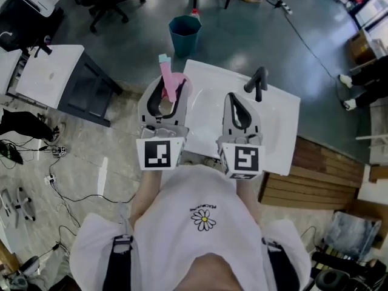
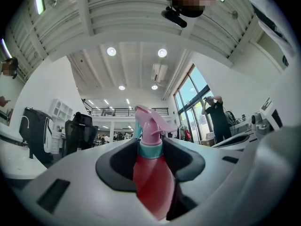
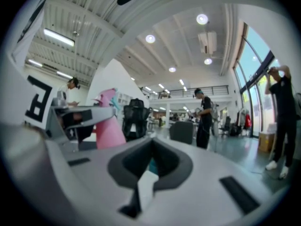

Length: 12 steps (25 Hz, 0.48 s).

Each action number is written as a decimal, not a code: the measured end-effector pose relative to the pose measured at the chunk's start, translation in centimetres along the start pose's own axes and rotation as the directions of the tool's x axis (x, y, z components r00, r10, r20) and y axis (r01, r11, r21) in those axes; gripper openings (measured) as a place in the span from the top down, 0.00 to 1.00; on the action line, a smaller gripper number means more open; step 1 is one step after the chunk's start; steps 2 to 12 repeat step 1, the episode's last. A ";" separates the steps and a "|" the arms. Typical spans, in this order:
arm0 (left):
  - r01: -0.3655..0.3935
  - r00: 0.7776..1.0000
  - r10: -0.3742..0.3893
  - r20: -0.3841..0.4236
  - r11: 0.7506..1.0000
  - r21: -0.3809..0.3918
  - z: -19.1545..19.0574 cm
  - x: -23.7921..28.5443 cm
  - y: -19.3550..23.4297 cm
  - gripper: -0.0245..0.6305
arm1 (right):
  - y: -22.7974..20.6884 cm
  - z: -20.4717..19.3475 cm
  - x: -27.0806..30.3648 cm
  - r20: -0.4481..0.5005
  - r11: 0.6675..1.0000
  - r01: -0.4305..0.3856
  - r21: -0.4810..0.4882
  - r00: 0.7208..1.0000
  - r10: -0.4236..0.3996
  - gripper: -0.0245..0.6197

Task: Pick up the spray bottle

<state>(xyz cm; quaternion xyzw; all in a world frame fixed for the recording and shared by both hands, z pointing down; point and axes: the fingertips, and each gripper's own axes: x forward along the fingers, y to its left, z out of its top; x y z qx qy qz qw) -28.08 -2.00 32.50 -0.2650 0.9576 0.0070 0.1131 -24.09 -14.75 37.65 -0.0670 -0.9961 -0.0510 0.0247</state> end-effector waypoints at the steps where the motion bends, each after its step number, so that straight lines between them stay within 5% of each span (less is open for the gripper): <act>1: -0.001 1.000 0.001 0.001 1.000 0.000 -0.1 0.0 0.1 0.68 | 0.1 0.0 0.1 0.000 1.000 -0.002 -0.005 1.000 0.002 0.92; 12: -0.001 1.000 0.001 0.001 1.000 0.000 -0.1 0.0 0.1 0.68 | 0.1 0.0 0.1 0.000 1.000 -0.002 -0.005 1.000 0.002 0.92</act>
